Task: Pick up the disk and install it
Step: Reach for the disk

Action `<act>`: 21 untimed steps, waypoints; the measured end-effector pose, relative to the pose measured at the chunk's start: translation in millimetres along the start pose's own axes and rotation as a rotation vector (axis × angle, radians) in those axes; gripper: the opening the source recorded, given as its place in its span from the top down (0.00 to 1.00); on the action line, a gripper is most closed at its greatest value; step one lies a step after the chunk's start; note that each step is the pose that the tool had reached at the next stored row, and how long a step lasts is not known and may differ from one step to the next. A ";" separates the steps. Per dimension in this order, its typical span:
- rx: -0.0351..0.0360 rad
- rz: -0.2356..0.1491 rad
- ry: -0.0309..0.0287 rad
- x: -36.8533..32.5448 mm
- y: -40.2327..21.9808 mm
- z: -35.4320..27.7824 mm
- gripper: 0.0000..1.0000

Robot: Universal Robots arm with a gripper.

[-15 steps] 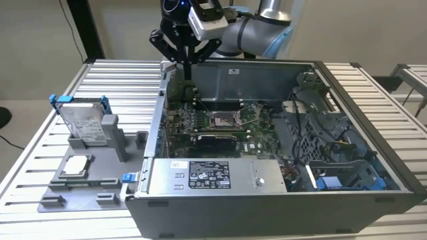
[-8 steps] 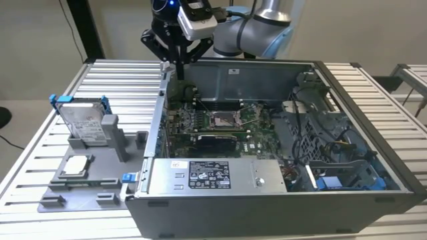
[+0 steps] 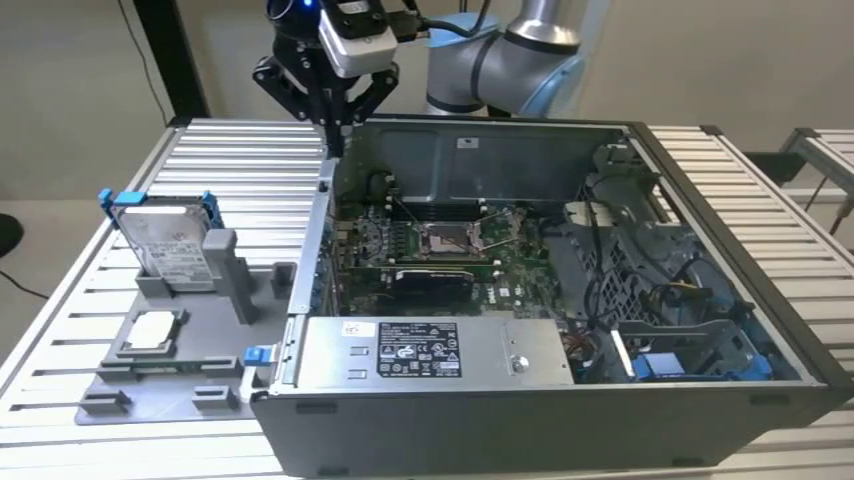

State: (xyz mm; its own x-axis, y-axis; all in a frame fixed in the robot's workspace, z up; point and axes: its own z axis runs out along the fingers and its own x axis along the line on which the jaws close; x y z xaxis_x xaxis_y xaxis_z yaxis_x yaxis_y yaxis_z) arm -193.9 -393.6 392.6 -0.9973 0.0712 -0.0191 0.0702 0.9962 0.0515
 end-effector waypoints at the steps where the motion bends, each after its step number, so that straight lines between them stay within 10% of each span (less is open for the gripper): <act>1: -0.0001 0.000 -0.0001 2.6 0.2 0.0 1.00; 21: 0.0000 0.000 0.0000 42.2 2.3 -0.6 1.00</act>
State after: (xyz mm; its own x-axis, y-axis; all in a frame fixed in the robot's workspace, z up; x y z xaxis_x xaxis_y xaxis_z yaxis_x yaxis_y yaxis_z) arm -235.8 -388.3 392.6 -0.9973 0.0713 -0.0192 0.0702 0.9962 0.0515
